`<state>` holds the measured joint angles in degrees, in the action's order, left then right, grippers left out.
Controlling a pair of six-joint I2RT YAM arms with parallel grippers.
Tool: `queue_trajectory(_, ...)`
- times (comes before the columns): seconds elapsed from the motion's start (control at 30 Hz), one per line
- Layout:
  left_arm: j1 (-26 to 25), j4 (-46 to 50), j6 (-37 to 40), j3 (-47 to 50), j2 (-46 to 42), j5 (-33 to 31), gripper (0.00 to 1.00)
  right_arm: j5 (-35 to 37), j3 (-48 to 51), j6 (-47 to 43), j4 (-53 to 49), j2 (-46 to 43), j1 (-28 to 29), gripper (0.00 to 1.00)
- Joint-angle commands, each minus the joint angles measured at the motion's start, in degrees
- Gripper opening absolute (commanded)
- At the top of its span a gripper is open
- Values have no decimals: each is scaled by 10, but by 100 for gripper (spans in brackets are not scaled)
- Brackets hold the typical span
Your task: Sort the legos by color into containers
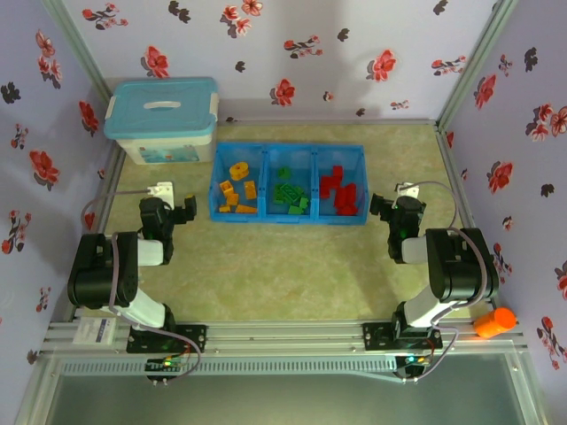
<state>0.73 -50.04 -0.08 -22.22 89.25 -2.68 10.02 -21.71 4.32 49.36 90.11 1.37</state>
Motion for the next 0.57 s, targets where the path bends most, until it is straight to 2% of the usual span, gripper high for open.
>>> queue_trajectory(0.0,4,3,-6,-7,-9,9,100,-6,-9,6,4,-9,-2,99)
queue_trajectory(0.53,4,3,-7,-8,-9,9,100,-6,-10,6,2,-8,-3,99)
